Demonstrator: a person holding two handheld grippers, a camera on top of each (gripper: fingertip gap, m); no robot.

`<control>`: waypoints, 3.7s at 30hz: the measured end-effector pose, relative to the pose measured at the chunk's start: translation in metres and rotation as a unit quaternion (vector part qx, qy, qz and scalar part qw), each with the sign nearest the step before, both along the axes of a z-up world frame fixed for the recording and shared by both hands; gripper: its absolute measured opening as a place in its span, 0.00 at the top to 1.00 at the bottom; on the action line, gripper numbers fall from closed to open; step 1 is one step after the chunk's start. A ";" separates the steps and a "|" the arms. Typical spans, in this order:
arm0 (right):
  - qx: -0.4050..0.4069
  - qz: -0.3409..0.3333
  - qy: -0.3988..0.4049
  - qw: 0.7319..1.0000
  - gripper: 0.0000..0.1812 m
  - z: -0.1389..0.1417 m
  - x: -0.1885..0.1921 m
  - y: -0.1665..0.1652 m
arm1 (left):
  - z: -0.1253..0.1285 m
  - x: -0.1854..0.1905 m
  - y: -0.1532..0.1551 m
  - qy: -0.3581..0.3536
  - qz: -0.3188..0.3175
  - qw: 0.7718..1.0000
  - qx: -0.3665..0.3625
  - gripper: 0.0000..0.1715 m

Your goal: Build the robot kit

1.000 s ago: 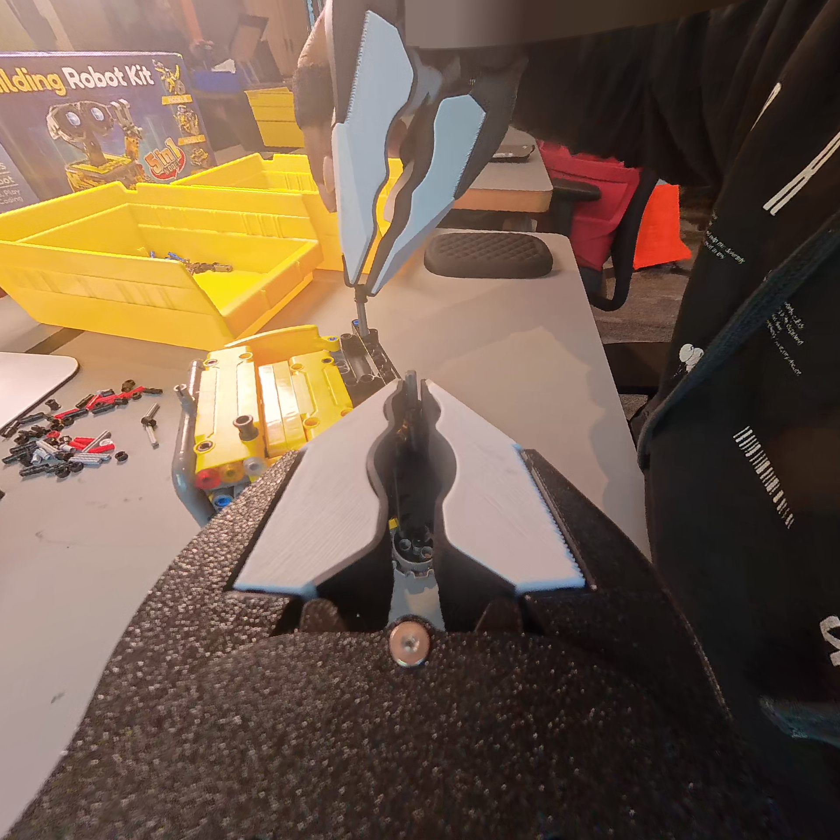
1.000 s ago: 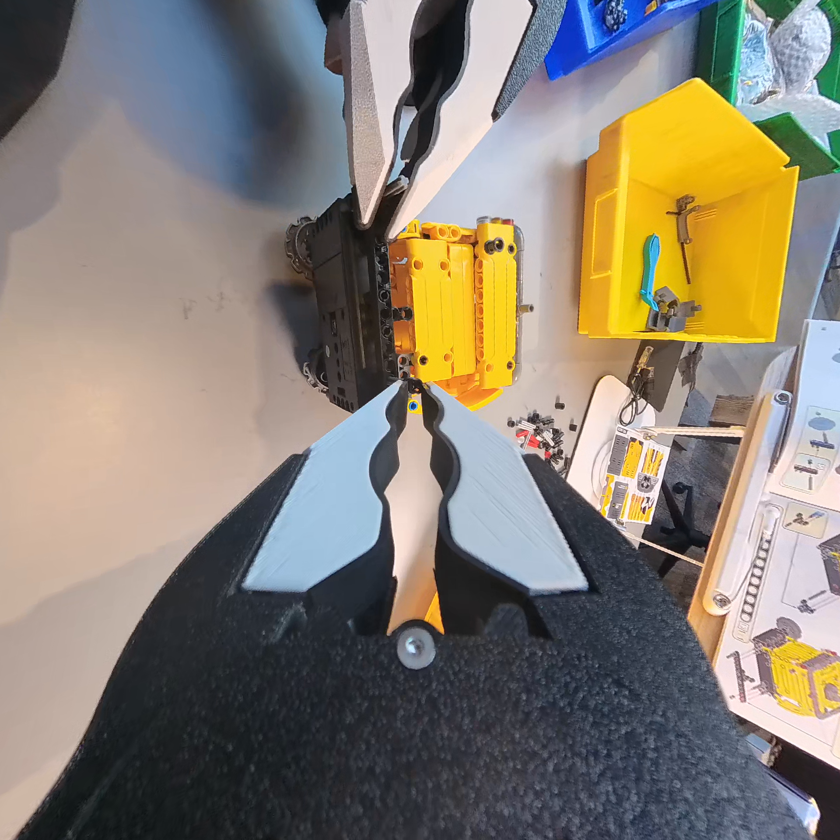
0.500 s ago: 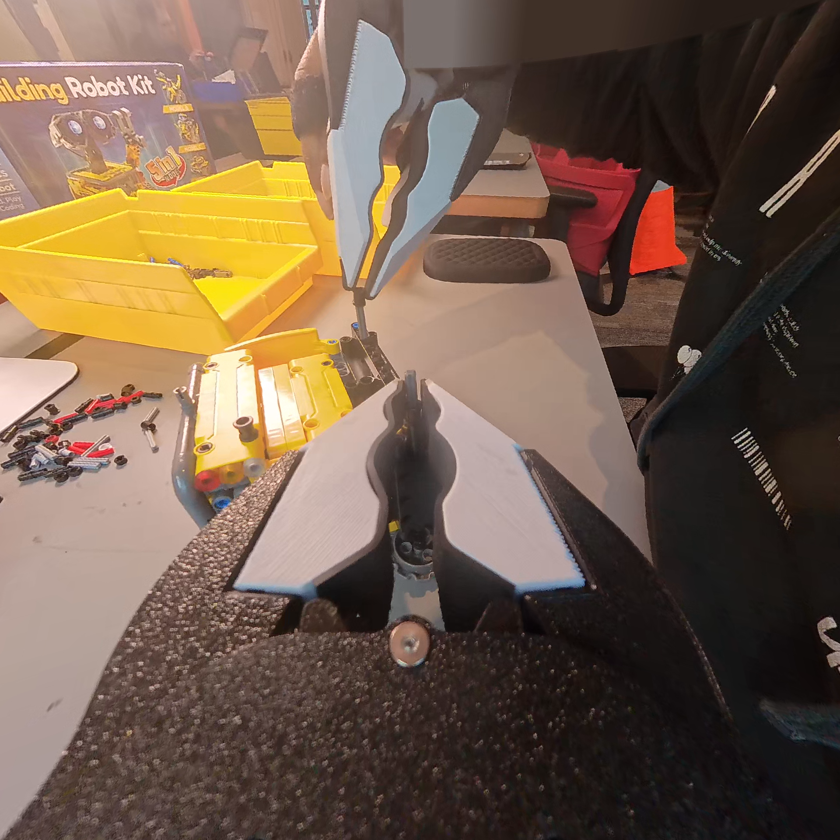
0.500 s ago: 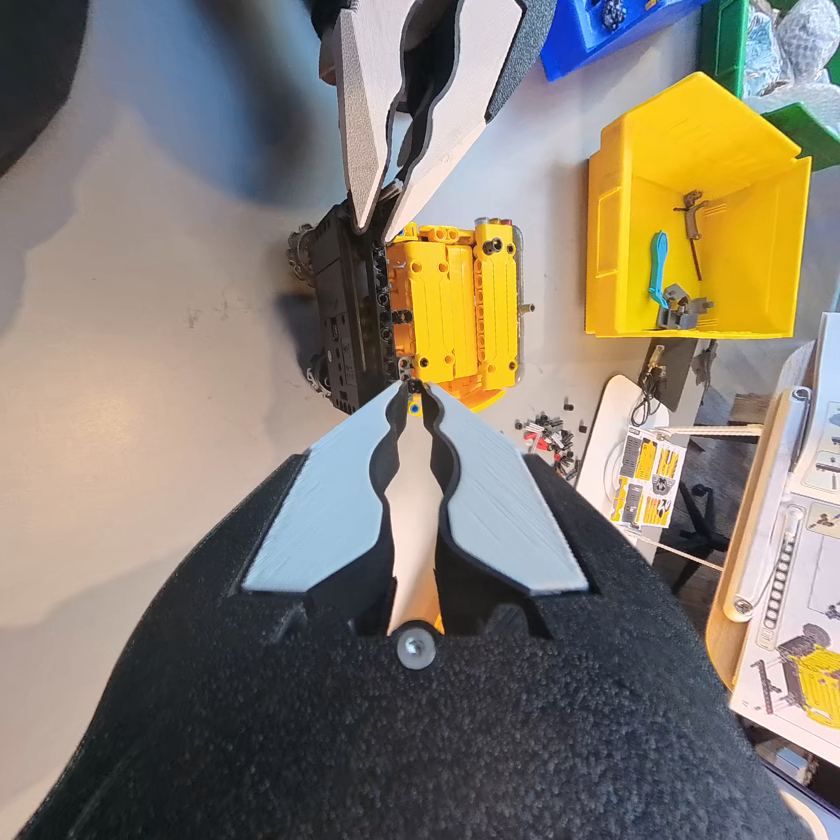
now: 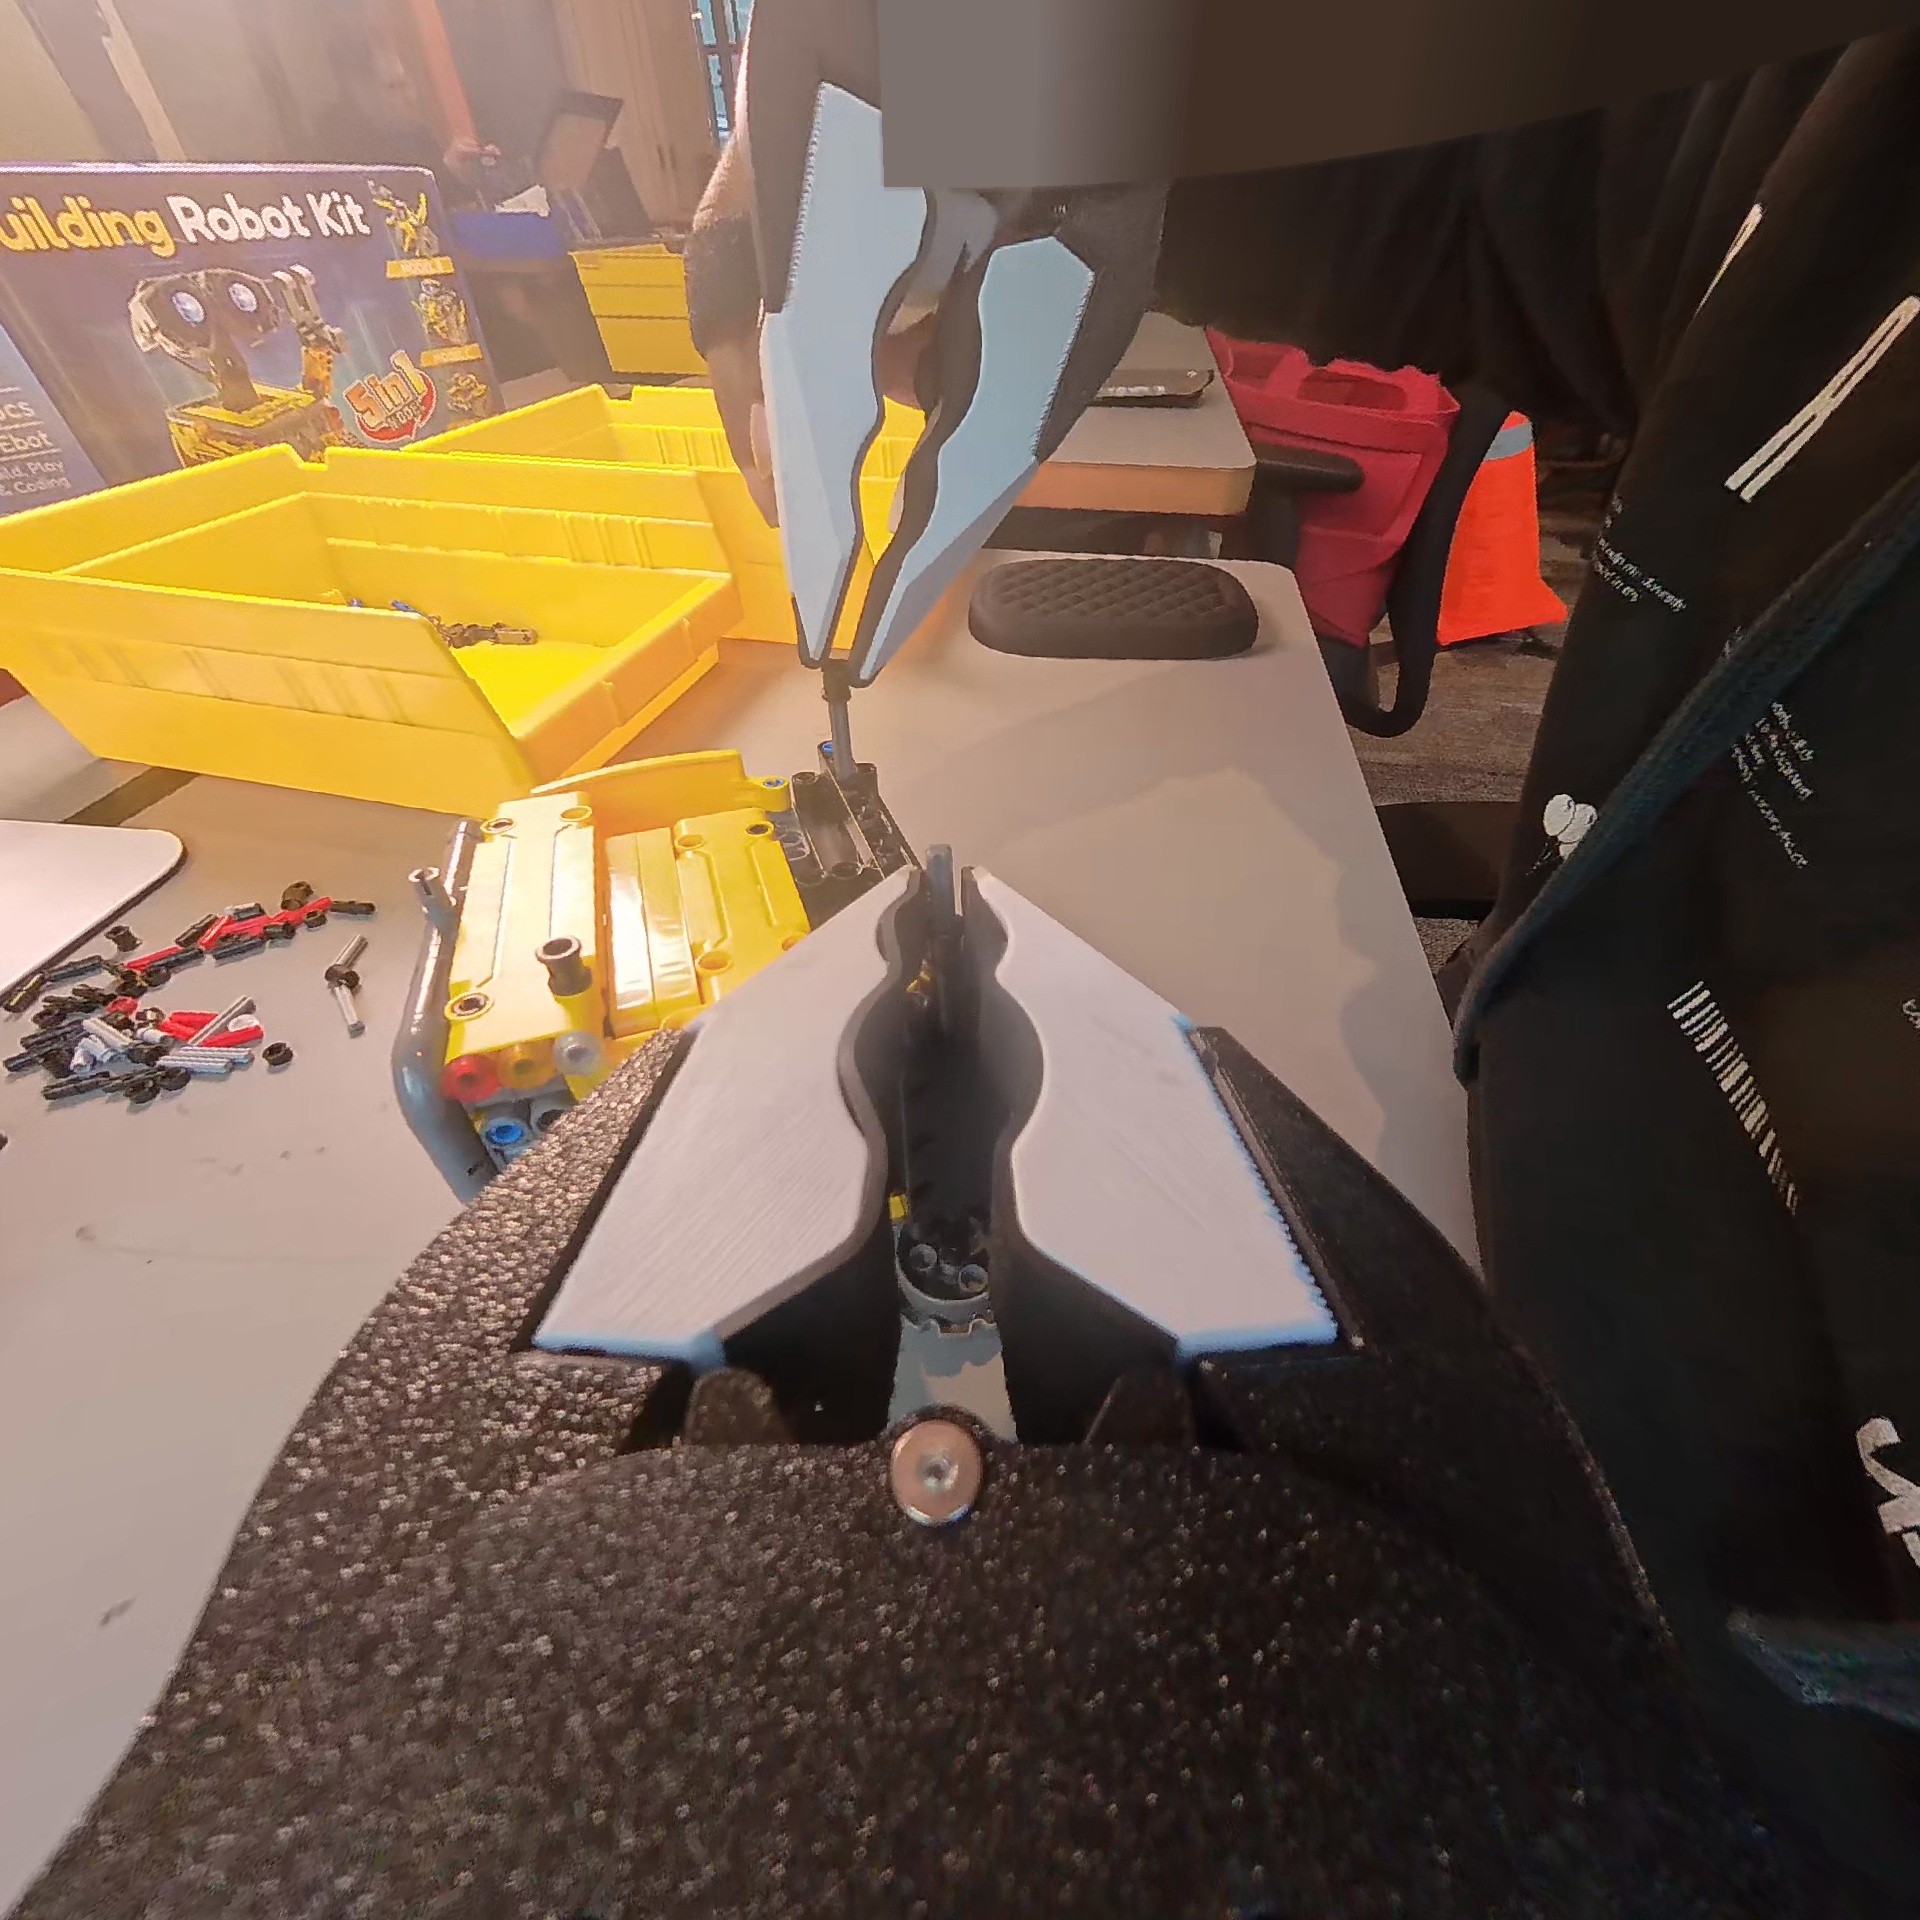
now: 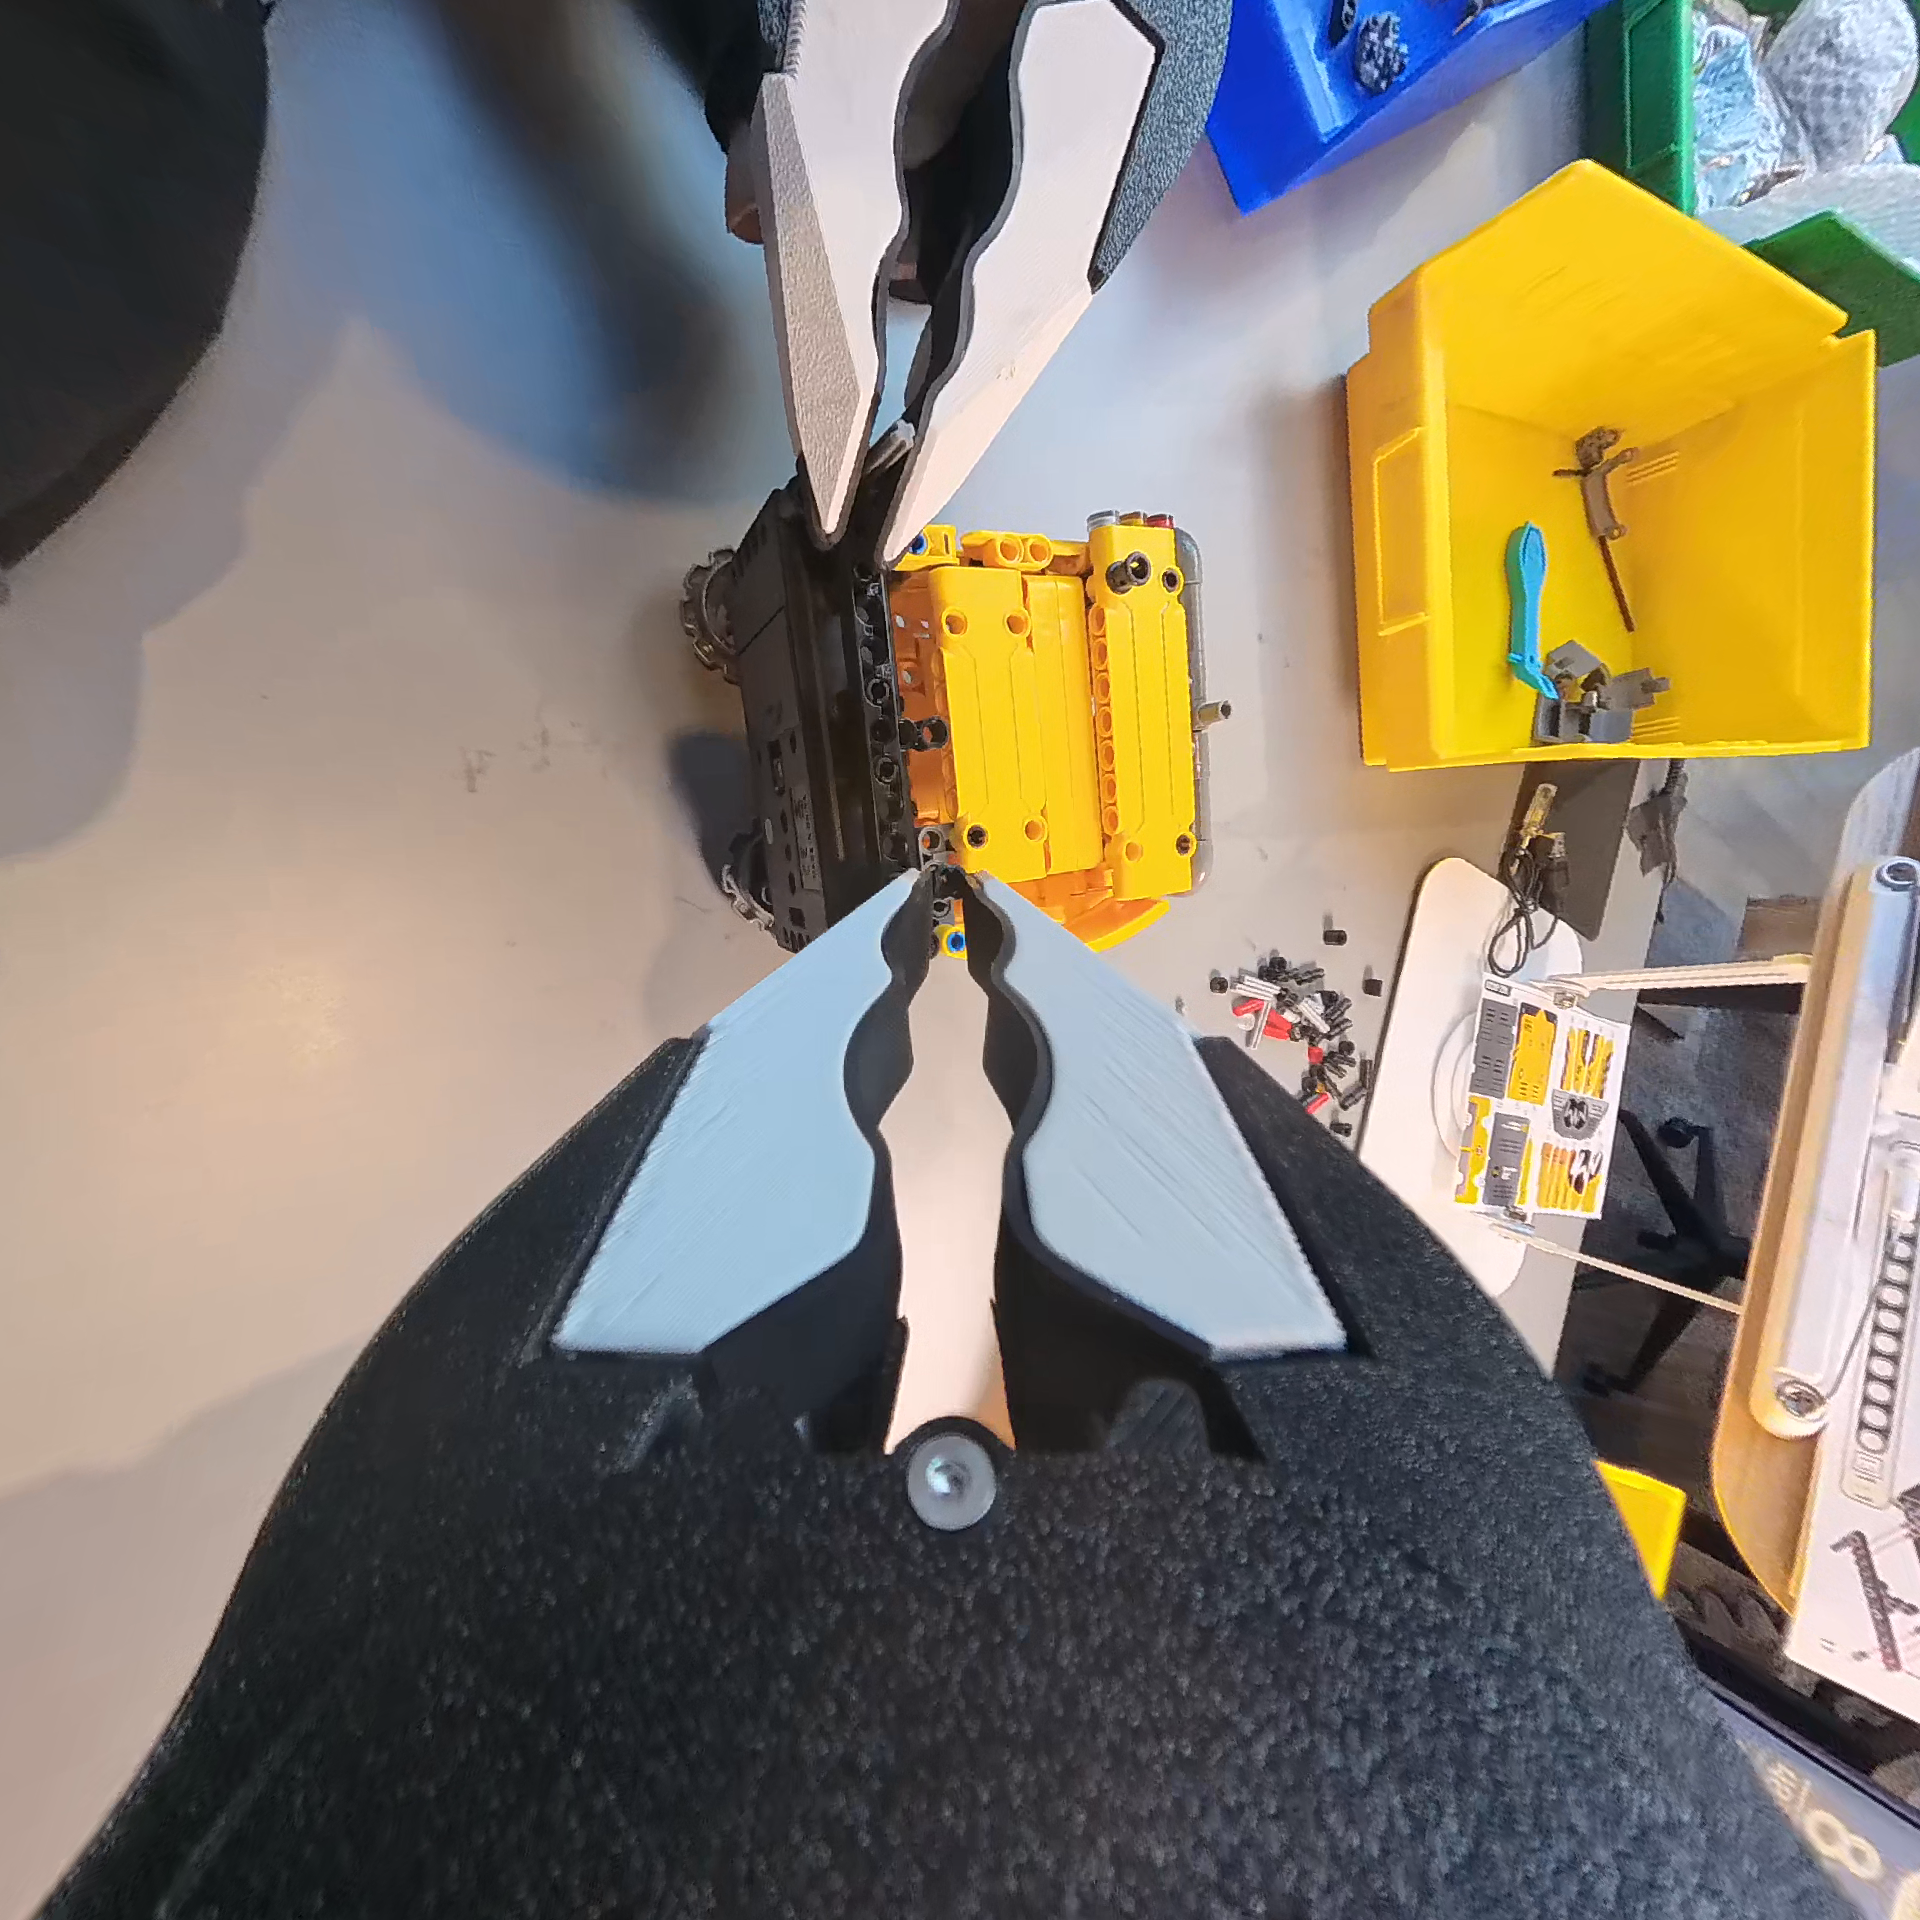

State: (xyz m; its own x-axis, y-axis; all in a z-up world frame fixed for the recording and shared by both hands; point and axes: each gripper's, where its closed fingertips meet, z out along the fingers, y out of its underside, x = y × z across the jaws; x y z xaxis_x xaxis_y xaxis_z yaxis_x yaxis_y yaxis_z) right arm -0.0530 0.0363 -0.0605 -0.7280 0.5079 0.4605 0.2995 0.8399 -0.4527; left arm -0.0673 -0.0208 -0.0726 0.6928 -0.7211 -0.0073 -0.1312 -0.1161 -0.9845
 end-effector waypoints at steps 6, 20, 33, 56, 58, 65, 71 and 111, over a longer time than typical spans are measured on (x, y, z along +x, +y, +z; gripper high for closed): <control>-0.005 -0.021 0.010 1.000 0.97 -0.002 0.002 0.002 | 0.000 0.001 -0.001 0.000 0.002 1.000 0.002 0.98; 0.059 -0.018 0.010 0.998 0.97 -0.001 0.001 -0.002 | -0.001 0.001 -0.002 0.003 0.004 1.000 0.006 0.97; 0.034 -0.032 -0.021 0.999 0.97 -0.002 0.001 -0.002 | 0.000 0.000 -0.001 -0.001 0.013 1.000 0.009 0.98; -0.046 -0.055 -0.034 0.997 0.97 -0.012 -0.001 -0.003 | -0.001 0.000 -0.003 -0.012 0.007 1.000 0.008 0.98; -0.055 -0.057 -0.039 0.996 0.97 -0.011 0.000 -0.004 | -0.001 0.000 -0.004 -0.008 0.008 1.000 0.009 0.98; -0.120 -0.087 -0.069 0.987 0.91 -0.008 -0.002 -0.001 | 0.001 0.000 -0.005 -0.001 0.020 1.000 0.018 0.95; -0.126 -0.100 -0.077 0.984 0.97 -0.009 -0.005 0.002 | 0.003 -0.008 -0.004 0.009 0.053 0.998 0.028 0.93; -0.070 -0.127 -0.171 0.975 0.97 -0.017 -0.004 -0.001 | -0.010 -0.014 -0.009 0.014 0.056 0.998 0.015 0.97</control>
State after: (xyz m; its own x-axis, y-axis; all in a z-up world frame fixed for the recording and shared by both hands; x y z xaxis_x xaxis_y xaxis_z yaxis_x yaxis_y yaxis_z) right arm -0.0566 0.0351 -0.0775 -0.6695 0.7320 0.1262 0.6432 0.6563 -0.3943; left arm -0.0813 -0.0295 -0.0829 0.7679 -0.6387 -0.0485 -0.1473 -0.1024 -0.9838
